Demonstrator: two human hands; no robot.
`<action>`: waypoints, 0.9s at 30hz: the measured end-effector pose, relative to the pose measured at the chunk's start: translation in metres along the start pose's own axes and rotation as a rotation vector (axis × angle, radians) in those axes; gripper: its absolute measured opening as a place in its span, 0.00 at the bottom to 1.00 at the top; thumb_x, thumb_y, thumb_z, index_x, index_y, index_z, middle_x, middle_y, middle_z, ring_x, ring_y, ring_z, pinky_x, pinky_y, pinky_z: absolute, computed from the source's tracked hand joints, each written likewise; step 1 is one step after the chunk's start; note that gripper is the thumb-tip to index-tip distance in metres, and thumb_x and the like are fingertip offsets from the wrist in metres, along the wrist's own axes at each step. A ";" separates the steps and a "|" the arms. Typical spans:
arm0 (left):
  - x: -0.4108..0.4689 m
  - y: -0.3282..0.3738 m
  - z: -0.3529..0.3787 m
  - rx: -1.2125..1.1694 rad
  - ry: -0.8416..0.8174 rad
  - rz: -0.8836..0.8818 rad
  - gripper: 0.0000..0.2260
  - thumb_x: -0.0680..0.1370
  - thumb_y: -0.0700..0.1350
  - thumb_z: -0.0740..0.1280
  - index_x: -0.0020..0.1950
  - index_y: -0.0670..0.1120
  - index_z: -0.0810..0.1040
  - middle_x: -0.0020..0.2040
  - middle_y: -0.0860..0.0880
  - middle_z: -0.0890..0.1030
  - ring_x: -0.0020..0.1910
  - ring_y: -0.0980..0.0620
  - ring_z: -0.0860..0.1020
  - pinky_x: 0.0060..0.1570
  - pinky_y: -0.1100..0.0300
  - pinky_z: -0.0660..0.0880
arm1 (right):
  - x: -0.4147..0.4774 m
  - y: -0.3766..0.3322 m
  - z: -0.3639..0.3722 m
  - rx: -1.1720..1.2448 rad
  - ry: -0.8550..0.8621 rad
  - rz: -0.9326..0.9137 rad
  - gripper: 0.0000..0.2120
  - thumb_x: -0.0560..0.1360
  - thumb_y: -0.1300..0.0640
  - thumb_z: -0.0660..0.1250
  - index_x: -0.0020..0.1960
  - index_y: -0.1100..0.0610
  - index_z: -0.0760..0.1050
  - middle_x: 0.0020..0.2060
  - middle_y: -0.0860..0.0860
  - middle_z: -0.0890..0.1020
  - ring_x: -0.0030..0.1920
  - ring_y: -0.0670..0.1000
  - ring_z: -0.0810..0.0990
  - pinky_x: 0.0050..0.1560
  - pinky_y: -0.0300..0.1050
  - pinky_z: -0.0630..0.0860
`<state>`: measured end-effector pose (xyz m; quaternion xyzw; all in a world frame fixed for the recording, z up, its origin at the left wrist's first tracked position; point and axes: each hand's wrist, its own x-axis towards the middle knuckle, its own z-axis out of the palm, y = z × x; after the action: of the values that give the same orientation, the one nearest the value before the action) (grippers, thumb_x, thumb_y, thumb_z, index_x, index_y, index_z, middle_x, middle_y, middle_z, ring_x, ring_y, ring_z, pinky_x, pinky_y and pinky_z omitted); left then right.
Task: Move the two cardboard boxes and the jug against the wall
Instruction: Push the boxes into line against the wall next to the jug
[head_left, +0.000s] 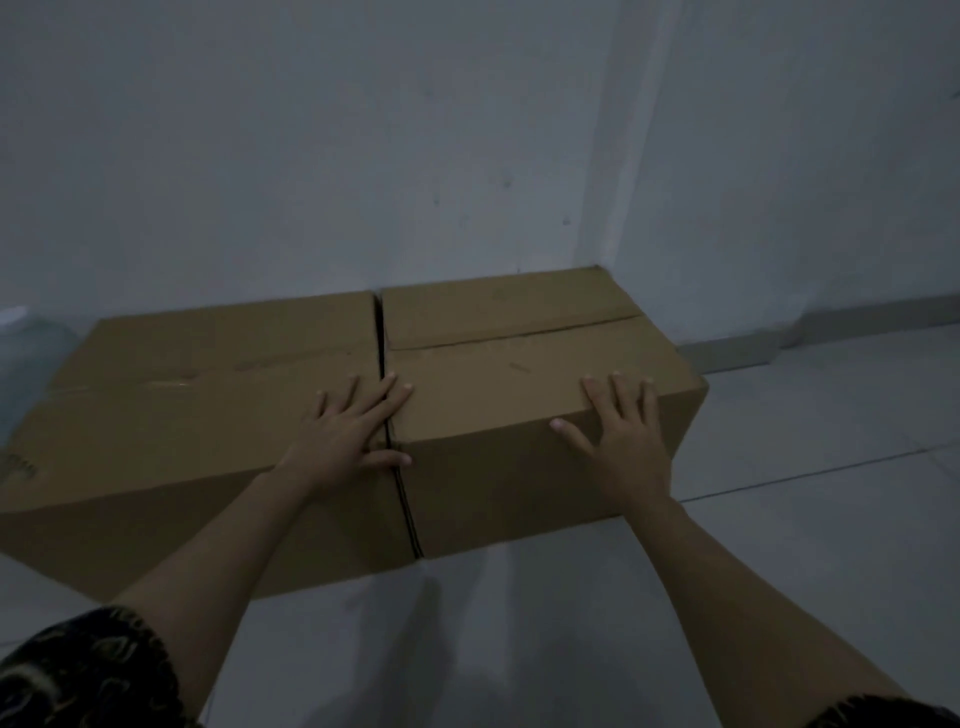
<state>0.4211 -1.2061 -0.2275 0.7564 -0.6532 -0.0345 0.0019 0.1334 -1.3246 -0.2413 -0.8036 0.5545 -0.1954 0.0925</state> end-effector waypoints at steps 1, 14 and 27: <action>0.001 0.000 -0.001 -0.026 -0.004 -0.003 0.56 0.51 0.82 0.34 0.74 0.56 0.37 0.78 0.54 0.44 0.77 0.42 0.46 0.72 0.41 0.49 | 0.003 0.000 0.001 0.026 -0.008 -0.006 0.36 0.72 0.33 0.59 0.74 0.48 0.62 0.76 0.54 0.59 0.77 0.62 0.48 0.73 0.58 0.55; -0.078 -0.068 0.004 0.031 0.124 -0.253 0.59 0.51 0.83 0.38 0.77 0.54 0.52 0.78 0.46 0.55 0.75 0.36 0.55 0.68 0.35 0.54 | -0.027 -0.138 0.051 -0.016 0.062 -0.549 0.25 0.73 0.38 0.55 0.61 0.51 0.79 0.59 0.53 0.82 0.61 0.55 0.80 0.65 0.57 0.69; -0.068 -0.067 0.003 0.039 0.111 -0.240 0.42 0.62 0.75 0.53 0.75 0.61 0.55 0.78 0.54 0.55 0.74 0.38 0.57 0.69 0.45 0.56 | -0.031 -0.161 0.071 -0.110 0.130 -0.593 0.25 0.75 0.40 0.56 0.59 0.55 0.80 0.59 0.57 0.81 0.60 0.59 0.80 0.62 0.49 0.65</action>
<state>0.4774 -1.1294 -0.2298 0.8297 -0.5575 0.0202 0.0190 0.2913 -1.2416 -0.2534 -0.9200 0.3105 -0.2344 -0.0479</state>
